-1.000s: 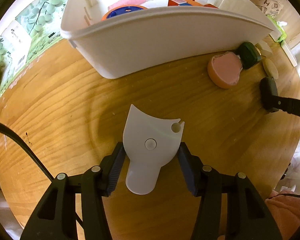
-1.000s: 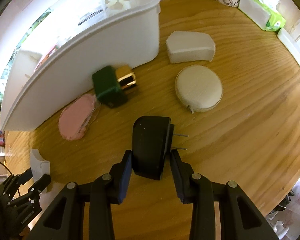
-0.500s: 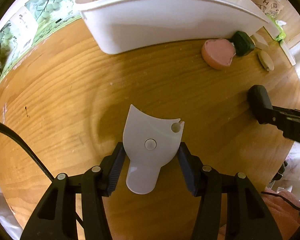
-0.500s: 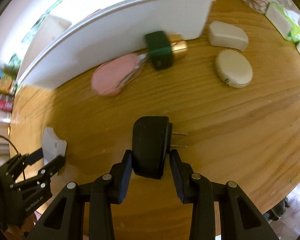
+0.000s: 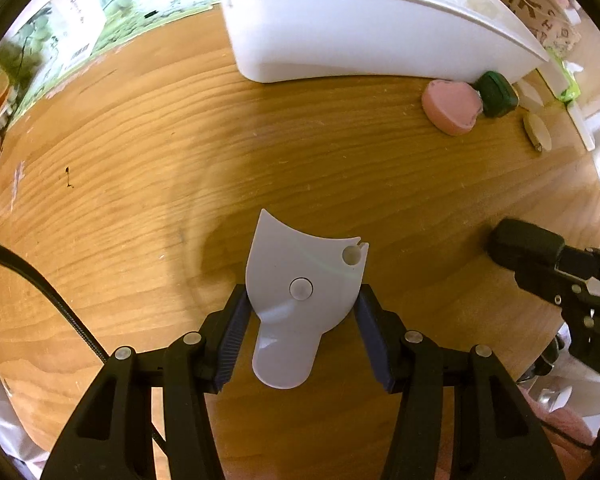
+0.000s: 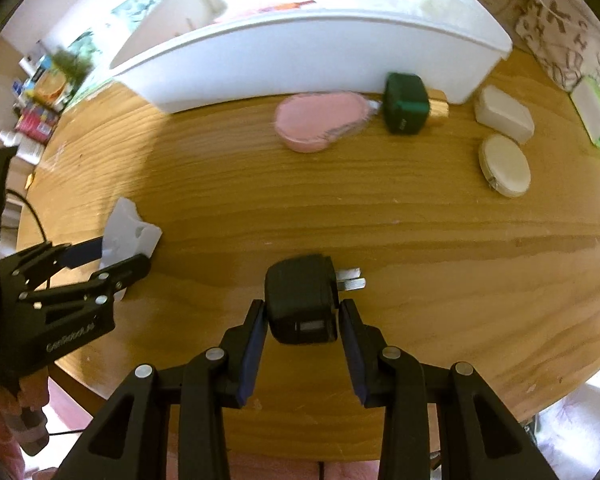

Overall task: Organize rigid objects
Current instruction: 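Lift the plug adapter and white piece and carry both over the bin, then open the right tool to drop the plug while the left tool releases the white piece, then withdraw both tools from the bin back over the desk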

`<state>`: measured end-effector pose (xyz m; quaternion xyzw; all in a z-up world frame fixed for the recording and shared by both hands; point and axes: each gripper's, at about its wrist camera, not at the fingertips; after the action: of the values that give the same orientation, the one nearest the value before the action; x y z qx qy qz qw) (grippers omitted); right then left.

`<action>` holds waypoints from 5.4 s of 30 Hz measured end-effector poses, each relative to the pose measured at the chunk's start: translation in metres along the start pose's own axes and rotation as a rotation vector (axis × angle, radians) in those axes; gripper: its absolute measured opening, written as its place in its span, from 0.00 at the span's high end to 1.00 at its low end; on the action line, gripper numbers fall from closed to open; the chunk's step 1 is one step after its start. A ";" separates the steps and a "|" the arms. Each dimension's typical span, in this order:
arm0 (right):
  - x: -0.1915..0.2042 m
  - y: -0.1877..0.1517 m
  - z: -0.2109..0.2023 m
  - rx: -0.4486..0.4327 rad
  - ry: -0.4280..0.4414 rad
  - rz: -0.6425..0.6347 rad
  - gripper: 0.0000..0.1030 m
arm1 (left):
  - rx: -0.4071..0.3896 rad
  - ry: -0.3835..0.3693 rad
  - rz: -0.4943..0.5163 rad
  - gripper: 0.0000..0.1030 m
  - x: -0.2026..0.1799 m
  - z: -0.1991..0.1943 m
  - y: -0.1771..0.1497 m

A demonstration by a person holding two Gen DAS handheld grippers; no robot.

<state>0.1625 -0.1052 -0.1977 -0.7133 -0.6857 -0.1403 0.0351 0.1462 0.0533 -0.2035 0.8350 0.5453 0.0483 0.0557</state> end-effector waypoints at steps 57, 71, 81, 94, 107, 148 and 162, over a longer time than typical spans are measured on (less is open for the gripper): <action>-0.017 0.146 -0.121 -0.387 0.151 -0.319 0.69 | -0.453 0.151 -0.027 0.45 -0.009 -0.168 0.193; -0.028 0.170 -0.098 -0.442 0.181 -0.355 0.68 | -0.477 0.100 -0.119 0.44 -0.007 -0.139 0.242; -0.032 0.167 -0.107 -0.480 0.158 -0.341 0.48 | -0.453 0.093 -0.186 0.23 -0.002 -0.132 0.246; -0.034 0.140 -0.143 -0.592 0.133 -0.264 0.29 | -0.502 0.072 -0.157 0.23 -0.001 -0.160 0.216; -0.013 0.074 -0.151 -0.638 0.014 -0.220 0.22 | -0.604 0.059 -0.110 0.22 -0.002 -0.195 0.155; -0.046 -0.076 -0.090 -0.589 -0.141 -0.363 0.21 | -0.277 -0.007 -0.116 0.21 -0.033 -0.105 0.030; -0.123 -0.045 -0.067 -0.471 -0.112 -0.344 0.21 | -0.141 0.012 -0.137 0.20 -0.082 -0.050 0.062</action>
<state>0.1053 -0.2377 -0.1699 -0.5817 -0.7459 -0.2601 -0.1936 0.1626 -0.0450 -0.1468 0.7896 0.5965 0.0877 0.1141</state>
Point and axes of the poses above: each gripper's, at about its wrist camera, not at the fingertips, and z roughly the way its jaws point, x to its left, y to its top, and after that the axes turned 6 degrees about y, right-handed
